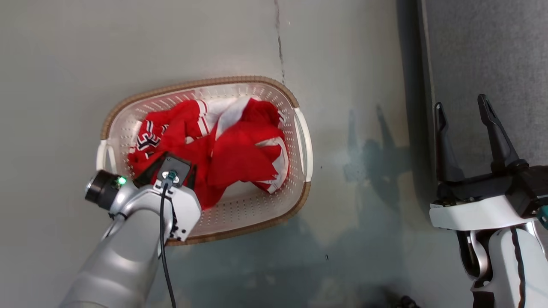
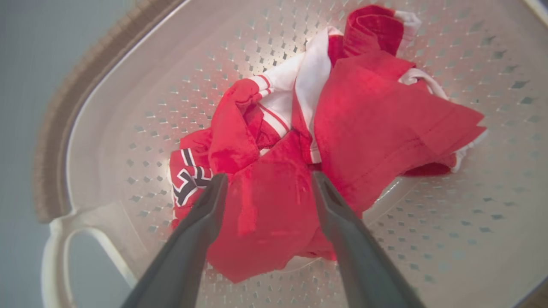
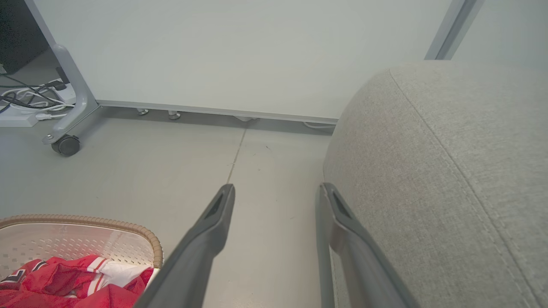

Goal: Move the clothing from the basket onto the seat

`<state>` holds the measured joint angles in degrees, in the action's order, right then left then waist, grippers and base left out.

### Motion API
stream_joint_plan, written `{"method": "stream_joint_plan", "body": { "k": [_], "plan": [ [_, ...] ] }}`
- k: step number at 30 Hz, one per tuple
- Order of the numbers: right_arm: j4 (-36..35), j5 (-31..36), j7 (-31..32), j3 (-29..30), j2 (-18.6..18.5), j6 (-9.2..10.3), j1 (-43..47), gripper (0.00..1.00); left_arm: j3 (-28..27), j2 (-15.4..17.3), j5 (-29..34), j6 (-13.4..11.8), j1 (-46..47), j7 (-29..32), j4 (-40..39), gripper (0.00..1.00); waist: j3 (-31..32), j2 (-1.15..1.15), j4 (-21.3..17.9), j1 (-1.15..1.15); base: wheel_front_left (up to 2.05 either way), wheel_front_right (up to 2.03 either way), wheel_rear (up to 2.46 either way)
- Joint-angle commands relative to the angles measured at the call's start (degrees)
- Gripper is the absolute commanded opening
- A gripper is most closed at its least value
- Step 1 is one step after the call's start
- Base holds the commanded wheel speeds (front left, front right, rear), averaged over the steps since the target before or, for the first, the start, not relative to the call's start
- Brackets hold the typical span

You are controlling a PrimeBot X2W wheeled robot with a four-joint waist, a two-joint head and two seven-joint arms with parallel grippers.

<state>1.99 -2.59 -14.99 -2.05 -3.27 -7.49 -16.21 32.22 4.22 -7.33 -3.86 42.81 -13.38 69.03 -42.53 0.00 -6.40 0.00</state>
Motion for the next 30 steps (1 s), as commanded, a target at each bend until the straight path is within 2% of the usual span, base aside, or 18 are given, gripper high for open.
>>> {"method": "stream_joint_plan", "body": {
  "k": [1,10,17,24,30],
  "plan": [
    [-0.5,-0.1,-0.3,-0.2,0.1,-0.01,-1.2,1.00,0.9,0.7,1.1,-0.2,2.5,0.3,1.1,1.00,-3.6,0.00,-1.3,0.00,0.00,0.00,0.00],
    [-1.0,-0.7,-0.3,-1.6,0.2,-0.01,-2.4,1.00,6.1,2.0,5.2,2.9,9.3,6.6,3.9,1.00,-9.0,0.00,-2.3,0.00,0.00,0.00,0.00],
    [-1.2,-2.0,-0.3,-2.7,0.3,-0.01,-3.6,1.00,9.6,3.4,8.0,3.1,13.7,12.3,4.6,1.00,-12.0,0.00,-3.9,0.00,0.00,0.00,0.00],
    [-1.5,-3.2,-0.3,-3.2,0.3,-0.01,-4.4,1.00,11.6,4.8,9.0,6.2,16.3,16.8,4.7,1.00,-14.4,0.00,-5.4,0.00,0.00,0.00,0.00],
    [-1.9,-4.1,-0.3,-3.6,0.3,-0.01,-4.3,1.00,12.2,5.7,8.2,7.4,17.8,21.5,4.8,1.00,-16.5,0.00,-6.4,0.00,0.00,0.00,0.00]
  ]
}}
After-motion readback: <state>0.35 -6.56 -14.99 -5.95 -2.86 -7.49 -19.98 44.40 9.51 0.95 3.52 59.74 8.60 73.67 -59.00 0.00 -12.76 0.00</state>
